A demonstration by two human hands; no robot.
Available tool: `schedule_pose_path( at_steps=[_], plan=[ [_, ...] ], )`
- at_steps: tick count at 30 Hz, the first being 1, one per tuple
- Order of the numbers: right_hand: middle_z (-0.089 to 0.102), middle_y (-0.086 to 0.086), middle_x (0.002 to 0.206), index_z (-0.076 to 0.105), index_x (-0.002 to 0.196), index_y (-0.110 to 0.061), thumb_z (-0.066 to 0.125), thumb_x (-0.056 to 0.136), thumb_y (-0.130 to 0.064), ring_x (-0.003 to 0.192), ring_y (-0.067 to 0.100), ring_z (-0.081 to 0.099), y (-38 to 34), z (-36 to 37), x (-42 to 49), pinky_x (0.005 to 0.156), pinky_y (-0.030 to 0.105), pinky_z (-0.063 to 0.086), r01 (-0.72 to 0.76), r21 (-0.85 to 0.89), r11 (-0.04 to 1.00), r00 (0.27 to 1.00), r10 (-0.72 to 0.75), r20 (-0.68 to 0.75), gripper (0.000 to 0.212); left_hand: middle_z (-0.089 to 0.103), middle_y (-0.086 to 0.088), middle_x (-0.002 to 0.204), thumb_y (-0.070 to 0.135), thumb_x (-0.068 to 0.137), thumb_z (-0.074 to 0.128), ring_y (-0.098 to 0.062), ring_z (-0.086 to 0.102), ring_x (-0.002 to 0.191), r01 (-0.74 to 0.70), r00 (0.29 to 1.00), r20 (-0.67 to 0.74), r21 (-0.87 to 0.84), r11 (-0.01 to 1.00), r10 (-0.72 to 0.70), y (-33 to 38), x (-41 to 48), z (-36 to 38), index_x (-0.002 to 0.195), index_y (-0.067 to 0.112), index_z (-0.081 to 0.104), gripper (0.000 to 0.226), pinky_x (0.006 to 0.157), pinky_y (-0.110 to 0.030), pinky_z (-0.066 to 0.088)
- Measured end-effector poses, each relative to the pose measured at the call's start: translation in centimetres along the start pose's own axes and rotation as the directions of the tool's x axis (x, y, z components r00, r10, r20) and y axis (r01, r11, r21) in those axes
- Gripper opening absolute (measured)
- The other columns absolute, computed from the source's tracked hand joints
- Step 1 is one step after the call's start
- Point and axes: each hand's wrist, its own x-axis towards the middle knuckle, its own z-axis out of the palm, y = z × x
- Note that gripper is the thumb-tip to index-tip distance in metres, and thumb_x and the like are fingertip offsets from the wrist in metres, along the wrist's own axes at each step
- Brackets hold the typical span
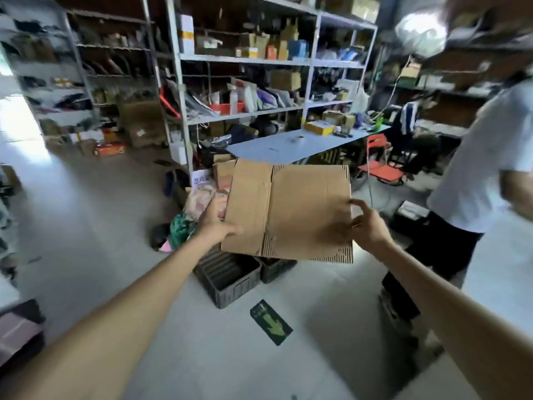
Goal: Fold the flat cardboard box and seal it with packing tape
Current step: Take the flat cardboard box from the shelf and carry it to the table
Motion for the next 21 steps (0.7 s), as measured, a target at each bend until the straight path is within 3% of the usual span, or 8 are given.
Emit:
schedule_pose_path(
  at_steps=[3,5,9,13,16,21],
  plan=[
    [0.068,0.014,0.087,0.046,0.134,-0.021,0.071,0.069,0.006,0.069,0.023,0.061,2.4,-2.0,2.5,0.043,0.020,0.044,-0.049,0.028,0.998,0.993,0.052,-0.109,0.074,0.058,-0.002,0.098,0.000,0.059,0.085,-0.013,0.057,0.077,-0.010,0.997,0.078,-0.016,1.000,0.011,0.9,4.0,4.8,0.120,0.015,0.050,0.073,0.055,-0.015,0.049],
    [0.064,0.007,0.076,0.047,0.133,-0.019,0.072,0.068,0.005,0.063,0.019,0.061,3.8,-2.6,4.4,0.043,0.018,0.043,-0.085,0.031,0.996,0.984,0.089,-0.153,0.074,0.057,-0.002,0.086,-0.002,0.063,0.083,-0.006,0.052,0.069,0.017,0.990,0.137,-0.013,1.000,-0.015,1.1,6.6,7.7,0.120,0.016,0.048,0.069,0.047,-0.014,0.044],
    [0.064,0.004,0.080,0.048,0.131,-0.023,0.080,0.065,-0.004,0.066,0.017,0.062,5.8,-2.4,10.0,0.054,0.023,0.050,-0.132,0.030,0.991,0.967,0.135,-0.218,0.076,0.056,0.001,0.079,0.003,0.060,0.086,-0.021,0.058,0.079,0.025,0.979,0.205,0.008,1.000,-0.026,-0.2,13.2,11.9,0.124,0.019,0.050,0.074,0.062,-0.028,0.045],
    [0.069,0.004,0.079,0.049,0.132,-0.024,0.081,0.067,-0.009,0.064,0.012,0.065,6.9,-1.5,17.2,0.044,0.013,0.048,-0.162,0.040,0.986,0.963,0.166,-0.212,0.074,0.059,-0.001,0.082,0.007,0.062,0.086,-0.022,0.059,0.082,0.044,0.967,0.249,-0.003,0.999,-0.042,-0.6,20.6,14.4,0.123,0.022,0.051,0.073,0.066,-0.031,0.047],
    [0.071,0.006,0.075,0.051,0.132,-0.022,0.079,0.069,-0.008,0.062,0.012,0.065,7.5,-1.5,23.0,0.047,0.014,0.045,-0.157,0.041,0.987,0.959,0.162,-0.232,0.071,0.058,-0.006,0.091,0.006,0.062,0.086,-0.028,0.058,0.095,0.068,0.956,0.285,-0.010,0.998,-0.062,-0.4,27.0,16.3,0.127,0.020,0.049,0.076,0.078,-0.036,0.050],
    [0.071,0.003,0.074,0.049,0.132,-0.021,0.079,0.070,-0.008,0.066,0.011,0.064,8.9,-2.3,31.8,0.055,0.019,0.045,-0.170,0.030,0.985,0.945,0.172,-0.278,0.070,0.056,-0.007,0.117,0.006,0.066,0.084,-0.019,0.052,0.100,0.041,0.935,0.352,0.003,0.999,-0.039,1.5,37.4,21.4,0.131,0.021,0.045,0.077,0.083,-0.035,0.048]
  ],
)
